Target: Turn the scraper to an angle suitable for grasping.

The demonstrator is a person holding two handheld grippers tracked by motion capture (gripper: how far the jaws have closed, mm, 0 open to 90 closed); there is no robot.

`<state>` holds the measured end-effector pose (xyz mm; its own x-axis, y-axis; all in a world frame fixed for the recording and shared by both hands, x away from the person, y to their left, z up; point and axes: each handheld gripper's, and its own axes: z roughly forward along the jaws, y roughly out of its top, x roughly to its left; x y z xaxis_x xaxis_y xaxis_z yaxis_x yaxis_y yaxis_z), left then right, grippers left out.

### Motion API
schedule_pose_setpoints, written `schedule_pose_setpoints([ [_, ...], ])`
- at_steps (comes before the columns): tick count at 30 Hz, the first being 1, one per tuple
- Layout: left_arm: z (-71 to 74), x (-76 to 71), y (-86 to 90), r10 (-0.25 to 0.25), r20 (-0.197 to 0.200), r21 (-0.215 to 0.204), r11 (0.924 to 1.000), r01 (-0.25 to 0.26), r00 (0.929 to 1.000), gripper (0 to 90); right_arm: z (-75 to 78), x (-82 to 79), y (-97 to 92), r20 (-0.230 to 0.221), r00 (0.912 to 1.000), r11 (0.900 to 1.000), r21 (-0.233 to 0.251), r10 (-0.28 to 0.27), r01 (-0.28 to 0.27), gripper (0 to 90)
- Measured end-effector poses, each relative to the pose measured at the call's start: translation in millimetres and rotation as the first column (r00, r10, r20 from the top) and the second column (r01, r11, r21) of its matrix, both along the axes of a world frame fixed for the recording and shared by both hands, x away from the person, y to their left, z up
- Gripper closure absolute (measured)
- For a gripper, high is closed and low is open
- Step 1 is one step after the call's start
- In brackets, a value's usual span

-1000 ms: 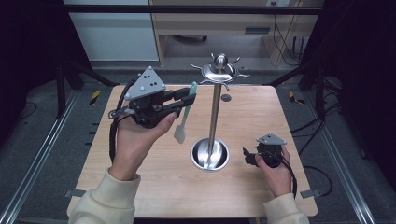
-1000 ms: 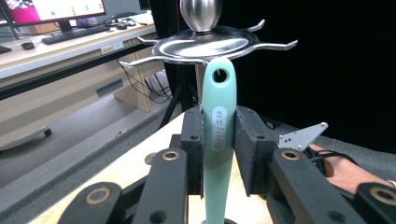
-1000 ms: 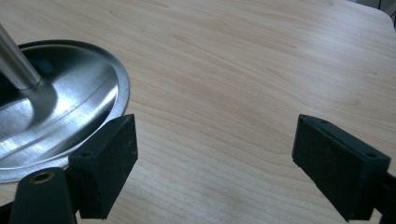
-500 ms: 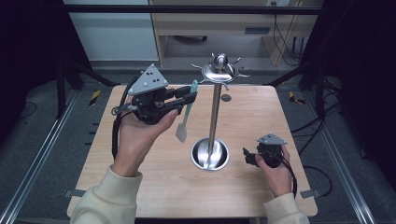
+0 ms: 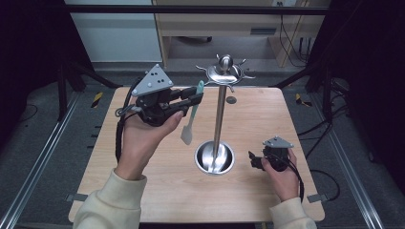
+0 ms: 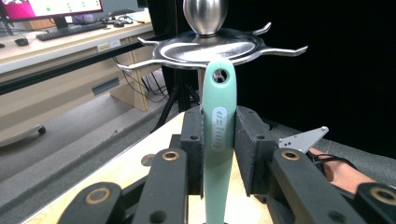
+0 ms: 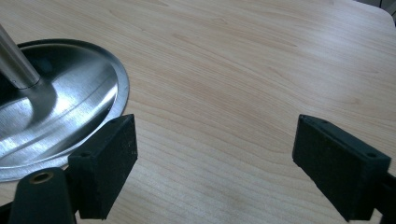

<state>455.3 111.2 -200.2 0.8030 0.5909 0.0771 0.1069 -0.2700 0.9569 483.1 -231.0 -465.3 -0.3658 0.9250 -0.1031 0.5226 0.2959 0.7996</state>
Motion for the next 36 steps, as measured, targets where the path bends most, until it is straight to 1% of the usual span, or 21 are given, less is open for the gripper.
schedule_pose_setpoints([
  [2,-1.4,1.6,-1.5,-0.001,-0.002,0.005,1.0,0.001,1.0,74.3,0.2,-0.2,-0.2,0.001,1.0,1.0,0.001,0.001,-0.001,14.3],
  [6,-3.6,5.8,-3.7,-0.008,-0.015,-0.004,1.0,0.008,0.9999,74.3,0.1,0.2,-0.9,0.004,1.0,1.0,-0.004,0.005,-0.005,14.3],
  [14,-2.5,7.7,-9.7,-0.005,-0.007,0.008,1.0,0.005,1.0,74.2,0.3,0.1,-0.9,0.0,1.0,1.0,-0.001,0.002,-0.002,14.2],
  [15,-2.4,8.1,-10.8,-0.005,-0.004,0.014,0.9999,0.005,1.0,74.2,0.3,0.1,-0.9,0.0,1.0,1.0,-0.001,0.002,-0.002,13.9],
  [27,-2.7,8.3,-10.1,-0.001,0.006,0.025,0.9997,0.001,1.0,74.1,-0.1,0.9,-0.9,-0.002,1.0,1.0,-0.004,0.005,-0.005,13.8],
  [29,-3.1,8.6,-10.5,-0.006,0.011,0.03,0.9995,0.005,0.9999,74.0,-0.2,1.1,-0.9,-0.003,1.0,1.0,-0.006,0.006,-0.006,13.5],
  [34,-3.1,9.9,-8.2,-0.016,0.006,0.022,0.9996,0.015,0.9999,73.9,-0.6,1.1,-0.2,-0.008,1.0,1.0,-0.003,0.002,-0.002,13.2],
  [36,-3.0,9.5,-8.1,-0.015,0.01,0.027,0.9995,0.014,0.9998,73.9,-0.7,1.1,0.0,-0.009,1.0,1.0,-0.003,0.001,-0.001,13.2],
])
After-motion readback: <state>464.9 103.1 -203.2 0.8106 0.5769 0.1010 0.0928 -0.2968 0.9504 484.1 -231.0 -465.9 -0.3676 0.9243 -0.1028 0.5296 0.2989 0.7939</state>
